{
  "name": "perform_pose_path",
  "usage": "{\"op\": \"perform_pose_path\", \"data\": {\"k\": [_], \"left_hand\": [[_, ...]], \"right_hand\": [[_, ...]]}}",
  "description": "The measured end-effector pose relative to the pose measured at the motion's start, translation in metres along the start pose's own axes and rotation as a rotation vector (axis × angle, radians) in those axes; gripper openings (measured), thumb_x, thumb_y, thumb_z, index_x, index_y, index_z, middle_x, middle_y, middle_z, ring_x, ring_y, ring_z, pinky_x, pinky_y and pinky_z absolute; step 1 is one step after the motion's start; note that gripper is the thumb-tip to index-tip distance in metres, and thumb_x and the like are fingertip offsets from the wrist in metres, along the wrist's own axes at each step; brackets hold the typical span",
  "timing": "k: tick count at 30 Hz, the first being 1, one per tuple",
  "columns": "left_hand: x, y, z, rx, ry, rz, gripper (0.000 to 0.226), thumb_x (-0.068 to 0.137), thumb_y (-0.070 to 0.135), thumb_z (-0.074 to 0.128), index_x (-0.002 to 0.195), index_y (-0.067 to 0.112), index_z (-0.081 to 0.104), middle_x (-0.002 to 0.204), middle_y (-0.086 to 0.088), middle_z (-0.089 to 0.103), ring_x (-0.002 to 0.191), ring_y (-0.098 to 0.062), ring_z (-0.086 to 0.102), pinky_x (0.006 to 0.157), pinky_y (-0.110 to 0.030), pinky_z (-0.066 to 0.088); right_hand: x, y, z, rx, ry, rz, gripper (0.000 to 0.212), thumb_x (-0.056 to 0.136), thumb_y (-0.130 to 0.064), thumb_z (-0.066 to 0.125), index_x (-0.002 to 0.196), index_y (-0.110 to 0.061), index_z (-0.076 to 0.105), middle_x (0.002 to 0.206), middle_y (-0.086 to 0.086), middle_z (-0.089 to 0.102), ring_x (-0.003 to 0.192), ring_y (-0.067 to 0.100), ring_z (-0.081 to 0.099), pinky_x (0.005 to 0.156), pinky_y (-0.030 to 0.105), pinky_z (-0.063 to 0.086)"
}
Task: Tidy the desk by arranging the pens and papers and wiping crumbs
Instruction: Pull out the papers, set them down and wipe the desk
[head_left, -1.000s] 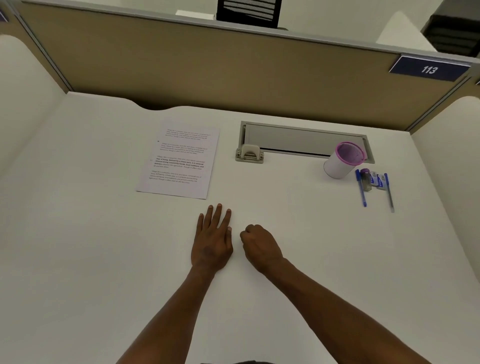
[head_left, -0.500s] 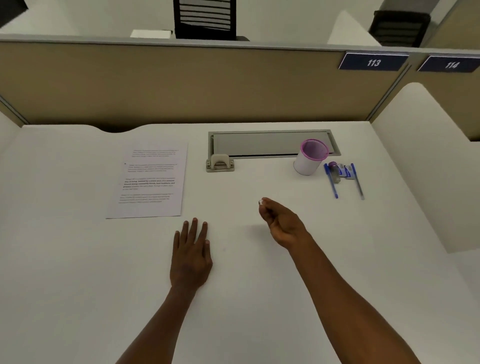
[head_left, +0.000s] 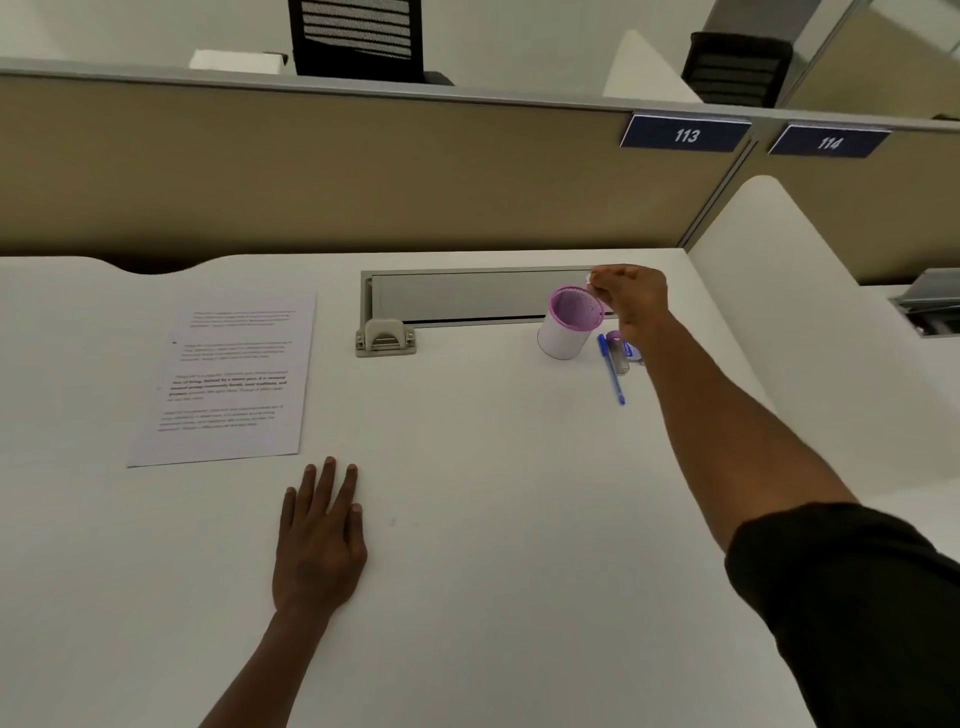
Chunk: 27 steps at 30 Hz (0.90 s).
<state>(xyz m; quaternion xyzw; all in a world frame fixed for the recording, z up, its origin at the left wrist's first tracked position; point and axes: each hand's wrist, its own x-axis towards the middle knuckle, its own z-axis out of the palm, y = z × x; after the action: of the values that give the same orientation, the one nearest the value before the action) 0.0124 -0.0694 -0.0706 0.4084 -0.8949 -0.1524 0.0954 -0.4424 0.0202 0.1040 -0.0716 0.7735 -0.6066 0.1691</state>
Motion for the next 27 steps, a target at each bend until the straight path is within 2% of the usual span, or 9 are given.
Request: {"op": "perform_pose_path", "data": {"k": [2, 5, 8, 15, 19, 23, 25, 27], "left_hand": [[0.0, 0.0, 0.0, 0.008, 0.0, -0.004, 0.056, 0.099, 0.035, 0.027, 0.153, 0.027, 0.03, 0.163, 0.002, 0.021, 0.153, -0.016, 0.01, 0.124, -0.043, 0.013], [0.0, 0.0, 0.001, 0.005, 0.002, -0.002, 0.055, 0.099, 0.035, 0.028, 0.154, 0.027, 0.03, 0.164, 0.002, 0.02, 0.153, -0.016, 0.01, 0.124, -0.043, 0.014], [0.0, 0.0, 0.001, -0.001, 0.002, 0.001, 0.055, 0.099, 0.035, 0.028, 0.154, 0.028, 0.029, 0.164, 0.003, 0.02, 0.153, -0.016, 0.009, 0.124, -0.043, 0.014], [0.0, 0.002, -0.001, 0.0, 0.014, 0.001, 0.054, 0.1, 0.034, 0.029, 0.153, 0.028, 0.031, 0.163, 0.003, 0.022, 0.153, -0.016, 0.01, 0.124, -0.042, 0.013], [-0.001, 0.001, -0.002, -0.001, 0.018, 0.002, 0.054, 0.1, 0.034, 0.03, 0.153, 0.029, 0.031, 0.163, 0.003, 0.022, 0.153, -0.015, 0.01, 0.124, -0.042, 0.014], [-0.001, 0.001, -0.001, -0.007, 0.023, 0.005, 0.054, 0.1, 0.034, 0.03, 0.153, 0.028, 0.031, 0.163, 0.003, 0.022, 0.153, -0.016, 0.011, 0.124, -0.042, 0.014], [-0.001, 0.001, -0.001, -0.011, 0.028, 0.007, 0.054, 0.1, 0.034, 0.031, 0.153, 0.028, 0.031, 0.163, 0.002, 0.022, 0.153, -0.016, 0.011, 0.124, -0.043, 0.015], [-0.001, 0.001, -0.001, -0.012, 0.028, 0.008, 0.054, 0.1, 0.034, 0.03, 0.153, 0.028, 0.031, 0.163, 0.002, 0.022, 0.153, -0.016, 0.011, 0.124, -0.042, 0.014]], "right_hand": [[0.012, 0.006, 0.0, -0.303, 0.027, -0.083, 0.006, 0.075, -0.013, 0.078, 0.078, -0.015, 0.073, 0.083, 0.004, 0.071, 0.086, 0.024, 0.069, 0.082, 0.035, 0.058], [0.016, 0.016, 0.009, -0.747, -0.061, -0.275, 0.013, 0.082, -0.015, 0.071, 0.092, -0.009, 0.076, 0.093, 0.008, 0.074, 0.093, 0.023, 0.068, 0.085, 0.031, 0.052], [0.011, 0.024, 0.018, -0.98, -0.131, -0.451, 0.019, 0.085, -0.01, 0.066, 0.1, -0.008, 0.075, 0.105, 0.011, 0.073, 0.101, 0.027, 0.065, 0.085, 0.027, 0.046], [0.001, 0.028, 0.031, -1.023, 0.006, -0.539, 0.019, 0.087, -0.013, 0.065, 0.103, -0.007, 0.074, 0.103, 0.013, 0.072, 0.098, 0.028, 0.065, 0.083, 0.031, 0.051], [0.003, 0.03, 0.032, -1.126, -0.056, -0.514, 0.023, 0.085, -0.014, 0.068, 0.107, -0.009, 0.073, 0.109, 0.014, 0.07, 0.103, 0.031, 0.064, 0.087, 0.035, 0.052], [0.004, 0.033, 0.031, -1.179, -0.12, -0.543, 0.02, 0.081, -0.015, 0.069, 0.1, -0.014, 0.076, 0.104, 0.012, 0.072, 0.098, 0.031, 0.065, 0.085, 0.034, 0.052], [0.001, 0.032, 0.033, -1.12, -0.094, -0.537, 0.018, 0.083, -0.019, 0.064, 0.094, -0.012, 0.077, 0.095, 0.012, 0.073, 0.09, 0.03, 0.067, 0.081, 0.032, 0.053], [-0.012, 0.029, 0.038, -0.946, -0.006, -0.534, 0.019, 0.084, -0.02, 0.061, 0.088, -0.01, 0.077, 0.087, 0.012, 0.074, 0.083, 0.03, 0.068, 0.077, 0.029, 0.051]]}}
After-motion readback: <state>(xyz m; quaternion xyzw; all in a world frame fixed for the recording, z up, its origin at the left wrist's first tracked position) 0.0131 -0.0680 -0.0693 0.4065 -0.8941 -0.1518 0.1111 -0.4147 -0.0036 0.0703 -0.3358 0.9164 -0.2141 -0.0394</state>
